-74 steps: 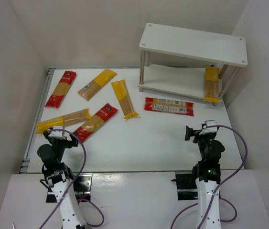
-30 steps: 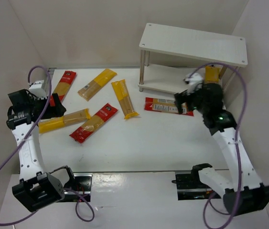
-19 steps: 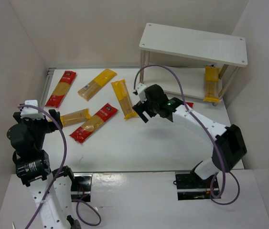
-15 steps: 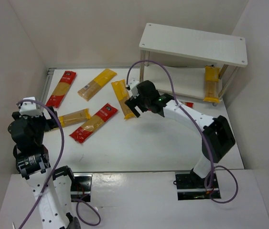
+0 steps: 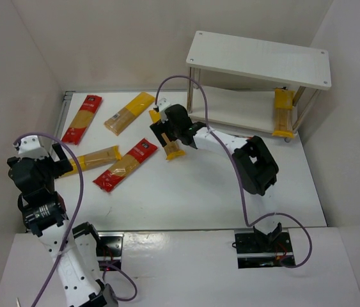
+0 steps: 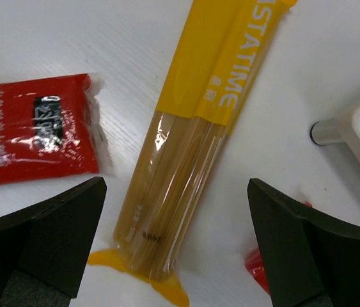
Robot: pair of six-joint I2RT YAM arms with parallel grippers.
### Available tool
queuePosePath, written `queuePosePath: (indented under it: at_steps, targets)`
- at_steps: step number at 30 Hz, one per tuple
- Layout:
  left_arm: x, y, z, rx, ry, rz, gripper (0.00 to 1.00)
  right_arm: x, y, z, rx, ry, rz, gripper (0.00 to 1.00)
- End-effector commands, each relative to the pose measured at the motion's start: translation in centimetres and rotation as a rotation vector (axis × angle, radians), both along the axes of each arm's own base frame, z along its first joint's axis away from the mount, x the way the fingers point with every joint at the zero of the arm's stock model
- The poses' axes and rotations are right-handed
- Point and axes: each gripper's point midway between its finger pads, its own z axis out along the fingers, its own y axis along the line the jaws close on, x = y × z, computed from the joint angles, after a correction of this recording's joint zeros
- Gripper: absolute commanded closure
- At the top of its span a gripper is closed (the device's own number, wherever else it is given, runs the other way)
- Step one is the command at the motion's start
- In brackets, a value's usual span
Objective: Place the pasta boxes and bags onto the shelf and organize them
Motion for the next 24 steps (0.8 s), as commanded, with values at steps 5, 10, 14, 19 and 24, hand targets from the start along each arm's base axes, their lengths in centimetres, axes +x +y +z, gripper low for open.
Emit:
queuePosePath:
  at_steps: [5,10,14,19,24]
  targets:
    - [-0.7,1.4,1.1,0.007,-0.058,0.078,0.0,3.4,2.9,0.0,0.068,-0.054,-0.052,0.0]
    - [-0.7,1.4,1.1,0.007,-0.058,0.078,0.0,4.6,3.2,-2.0,0.058,-0.018,-0.075,0.0]
    - [-0.7,1.4,1.1,0.007,-0.058,0.078,0.0,5.8,3.3,-3.2,0.068,0.014,-0.071,0.0]
    - [-0.8,1.5,1.1,0.009,-0.057,0.087,0.0,7.2,2.4,-4.4,0.057,0.036,-0.124,0.0]
    - [-0.8,1.5,1.1,0.009,-0.057,0.087,0.0,8.3,1.0,-5.7,0.038,0.043,-0.175,0.0]
